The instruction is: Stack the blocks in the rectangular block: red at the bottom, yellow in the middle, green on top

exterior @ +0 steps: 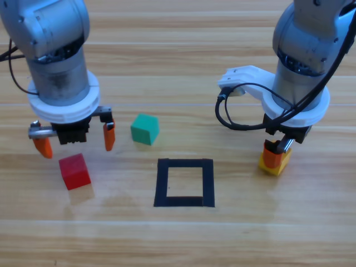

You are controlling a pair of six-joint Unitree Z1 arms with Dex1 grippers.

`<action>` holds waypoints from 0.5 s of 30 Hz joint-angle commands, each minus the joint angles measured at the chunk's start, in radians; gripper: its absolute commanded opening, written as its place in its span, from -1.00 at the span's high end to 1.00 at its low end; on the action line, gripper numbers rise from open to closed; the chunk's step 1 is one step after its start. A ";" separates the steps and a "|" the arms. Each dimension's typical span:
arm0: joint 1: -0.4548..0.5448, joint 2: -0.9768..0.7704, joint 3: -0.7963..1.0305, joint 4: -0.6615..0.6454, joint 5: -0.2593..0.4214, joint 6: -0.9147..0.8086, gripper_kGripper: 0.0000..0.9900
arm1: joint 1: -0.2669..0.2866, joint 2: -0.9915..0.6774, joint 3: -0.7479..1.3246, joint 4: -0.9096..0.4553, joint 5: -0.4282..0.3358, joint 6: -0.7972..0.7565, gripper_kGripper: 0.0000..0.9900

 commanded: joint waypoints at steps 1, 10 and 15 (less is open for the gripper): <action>0.090 0.039 0.042 -0.026 -0.022 -0.025 -0.96 | -0.030 0.099 -0.013 0.030 -0.009 0.002 -0.64; 0.138 0.036 0.165 -0.156 -0.089 -0.048 -0.89 | -0.030 0.125 -0.048 0.064 0.039 -0.016 -0.02; 0.138 0.035 0.203 -0.202 -0.118 -0.056 -0.88 | -0.030 0.122 -0.048 0.076 0.045 -0.027 0.62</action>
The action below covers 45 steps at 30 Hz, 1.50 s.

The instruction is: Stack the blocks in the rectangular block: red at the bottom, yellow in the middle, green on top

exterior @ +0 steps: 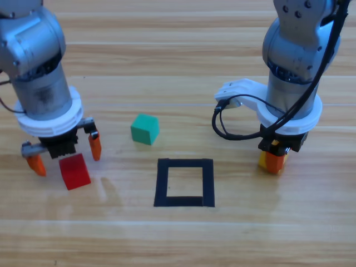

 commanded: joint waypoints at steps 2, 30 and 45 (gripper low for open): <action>0.018 0.034 0.039 -0.037 -0.029 -0.017 -0.89 | -0.027 0.036 0.002 0.040 0.023 -0.011 0.65; 0.056 0.049 0.107 -0.138 -0.058 0.133 -0.26 | -0.067 -0.156 0.103 0.070 0.166 0.073 0.65; -0.056 -0.101 -0.100 0.052 -0.042 0.249 1.00 | -0.067 -0.167 0.110 0.068 0.166 0.078 0.65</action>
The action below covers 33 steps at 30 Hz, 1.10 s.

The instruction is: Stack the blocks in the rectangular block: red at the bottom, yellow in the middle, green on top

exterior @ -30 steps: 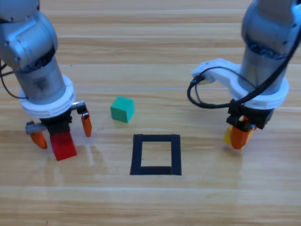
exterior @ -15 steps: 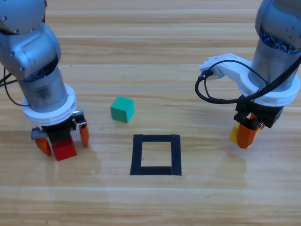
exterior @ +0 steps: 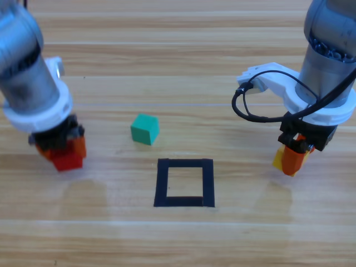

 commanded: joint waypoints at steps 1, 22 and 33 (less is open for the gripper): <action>-0.119 -0.018 -0.212 0.173 0.012 0.010 1.00 | -0.020 -0.023 0.027 0.012 0.020 0.013 0.65; -0.398 0.384 -0.626 0.347 0.029 -0.049 1.00 | -0.026 -0.023 0.032 0.008 0.020 0.019 0.65; -0.398 0.416 -0.675 0.374 0.023 -0.135 1.00 | -0.026 -0.021 0.032 0.003 0.021 0.024 0.65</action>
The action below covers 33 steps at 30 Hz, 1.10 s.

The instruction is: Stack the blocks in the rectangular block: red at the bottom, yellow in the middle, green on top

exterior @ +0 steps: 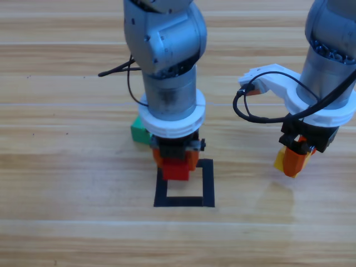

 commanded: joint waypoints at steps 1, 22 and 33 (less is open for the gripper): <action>-0.017 0.071 -0.024 0.010 0.001 -0.057 1.00 | -0.024 -0.021 0.024 0.003 0.021 0.014 0.65; -0.025 0.155 -0.084 0.010 -0.008 -0.136 1.00 | -0.024 -0.020 0.027 0.002 0.024 0.014 0.65; -0.025 0.168 -0.079 0.007 -0.008 -0.129 1.00 | -0.024 -0.020 0.027 0.000 0.026 0.014 0.65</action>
